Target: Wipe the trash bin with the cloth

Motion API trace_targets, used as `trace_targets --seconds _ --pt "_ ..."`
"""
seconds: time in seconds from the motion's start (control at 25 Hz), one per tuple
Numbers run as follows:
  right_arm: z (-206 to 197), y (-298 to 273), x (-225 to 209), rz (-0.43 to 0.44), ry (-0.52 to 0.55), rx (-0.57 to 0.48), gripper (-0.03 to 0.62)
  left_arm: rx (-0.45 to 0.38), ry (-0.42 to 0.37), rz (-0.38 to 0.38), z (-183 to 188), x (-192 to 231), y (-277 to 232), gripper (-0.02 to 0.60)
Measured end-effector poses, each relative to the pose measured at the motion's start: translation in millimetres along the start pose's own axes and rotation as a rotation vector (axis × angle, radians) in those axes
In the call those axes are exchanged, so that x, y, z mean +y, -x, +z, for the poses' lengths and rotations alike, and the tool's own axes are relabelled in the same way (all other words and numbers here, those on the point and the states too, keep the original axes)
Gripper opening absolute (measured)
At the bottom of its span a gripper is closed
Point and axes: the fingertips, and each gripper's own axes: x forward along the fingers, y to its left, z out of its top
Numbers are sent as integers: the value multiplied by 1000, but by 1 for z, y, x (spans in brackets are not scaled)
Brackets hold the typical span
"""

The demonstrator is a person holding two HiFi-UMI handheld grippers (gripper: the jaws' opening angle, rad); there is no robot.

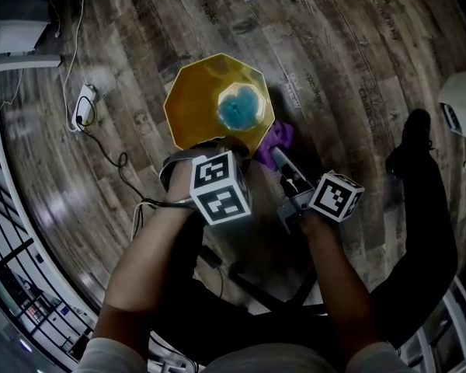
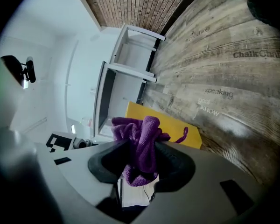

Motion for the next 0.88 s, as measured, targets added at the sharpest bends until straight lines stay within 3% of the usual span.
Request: trace_targets --seconds 0.32,0.88 --pt "2 -13 -21 -47 54 90 161 -33 -12 -25 5 0 3 23" --pt "-11 -41 -96 -181 41 178 161 -47 -5 -36 6 0 5 23"
